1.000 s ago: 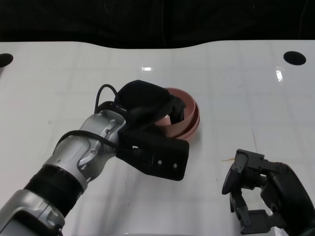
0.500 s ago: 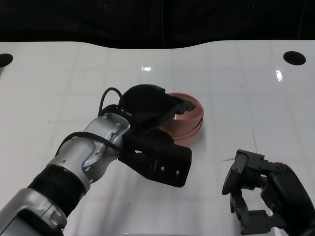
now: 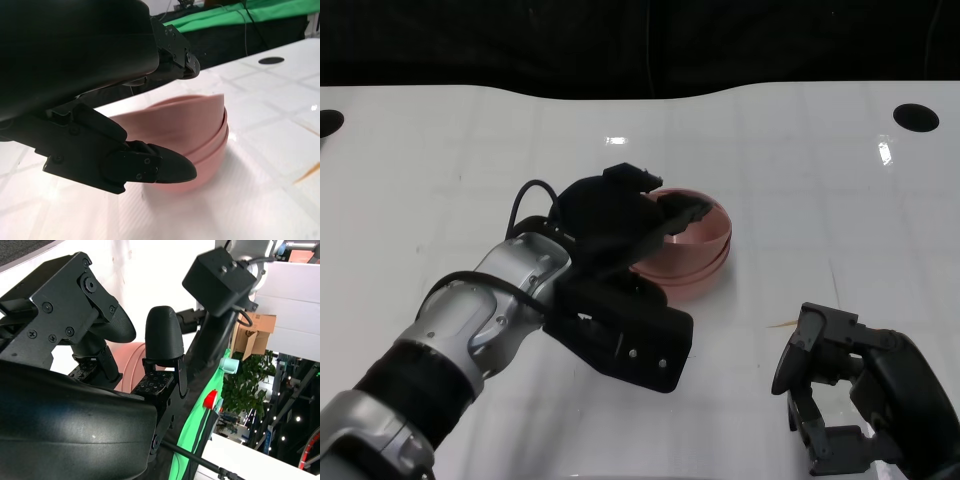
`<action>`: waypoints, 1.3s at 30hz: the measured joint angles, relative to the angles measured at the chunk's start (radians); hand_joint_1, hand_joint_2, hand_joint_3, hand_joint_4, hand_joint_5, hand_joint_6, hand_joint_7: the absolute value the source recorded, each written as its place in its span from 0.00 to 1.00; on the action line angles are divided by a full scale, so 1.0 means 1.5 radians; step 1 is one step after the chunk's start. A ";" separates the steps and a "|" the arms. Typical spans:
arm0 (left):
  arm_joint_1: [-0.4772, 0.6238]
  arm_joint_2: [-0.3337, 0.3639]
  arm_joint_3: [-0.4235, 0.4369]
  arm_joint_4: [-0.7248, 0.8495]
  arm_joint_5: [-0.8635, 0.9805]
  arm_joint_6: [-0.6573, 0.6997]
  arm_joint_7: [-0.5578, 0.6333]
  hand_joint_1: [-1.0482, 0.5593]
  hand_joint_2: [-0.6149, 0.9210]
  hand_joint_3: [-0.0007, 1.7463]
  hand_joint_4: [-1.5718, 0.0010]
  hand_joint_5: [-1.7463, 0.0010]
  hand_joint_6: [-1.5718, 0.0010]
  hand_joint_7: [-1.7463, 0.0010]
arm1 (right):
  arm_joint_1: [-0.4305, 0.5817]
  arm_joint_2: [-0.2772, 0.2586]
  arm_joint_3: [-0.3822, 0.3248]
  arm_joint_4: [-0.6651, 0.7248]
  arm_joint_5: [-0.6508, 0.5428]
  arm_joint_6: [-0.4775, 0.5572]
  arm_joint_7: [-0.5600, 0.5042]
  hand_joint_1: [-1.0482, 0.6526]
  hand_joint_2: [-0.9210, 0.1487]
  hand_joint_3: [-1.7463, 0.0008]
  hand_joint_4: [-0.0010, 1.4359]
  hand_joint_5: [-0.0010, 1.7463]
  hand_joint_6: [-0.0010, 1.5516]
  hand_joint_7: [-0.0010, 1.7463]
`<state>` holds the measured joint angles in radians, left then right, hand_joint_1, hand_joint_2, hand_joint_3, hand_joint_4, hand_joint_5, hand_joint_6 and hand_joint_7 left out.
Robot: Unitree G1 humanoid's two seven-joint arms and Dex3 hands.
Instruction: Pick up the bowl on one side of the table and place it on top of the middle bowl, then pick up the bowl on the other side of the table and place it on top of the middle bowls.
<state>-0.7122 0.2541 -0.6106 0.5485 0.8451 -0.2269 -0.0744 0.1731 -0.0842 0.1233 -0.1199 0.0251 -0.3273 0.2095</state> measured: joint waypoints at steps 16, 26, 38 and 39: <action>0.076 0.025 0.008 -0.028 0.000 -0.023 0.053 0.15 1.00 0.28 1.00 1.00 1.00 1.00 | -0.001 0.000 0.000 0.000 0.000 0.002 -0.001 0.60 0.54 0.13 0.63 1.00 0.51 0.90; 0.076 0.017 0.021 0.004 -0.001 -0.066 0.164 0.17 1.00 0.28 1.00 1.00 1.00 1.00 | -0.001 0.000 0.000 -0.002 0.001 0.003 0.001 0.61 0.54 0.12 0.63 1.00 0.51 0.90; 0.153 0.035 0.080 -0.035 -0.025 -0.140 0.294 0.35 1.00 0.12 0.89 0.37 0.67 0.91 | -0.002 0.000 -0.001 -0.003 0.002 0.004 0.003 0.61 0.55 0.11 0.64 1.00 0.51 0.91; 0.163 0.038 0.085 -0.031 -0.024 -0.157 0.326 0.37 1.00 0.13 0.90 0.33 0.66 0.90 | -0.002 0.000 -0.001 -0.003 0.002 0.004 0.004 0.61 0.55 0.11 0.64 1.00 0.51 0.91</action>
<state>-0.4672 0.3106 -0.4824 0.5013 0.8086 -0.4619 0.4149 0.1704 -0.0843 0.1214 -0.1242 0.0286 -0.3216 0.2158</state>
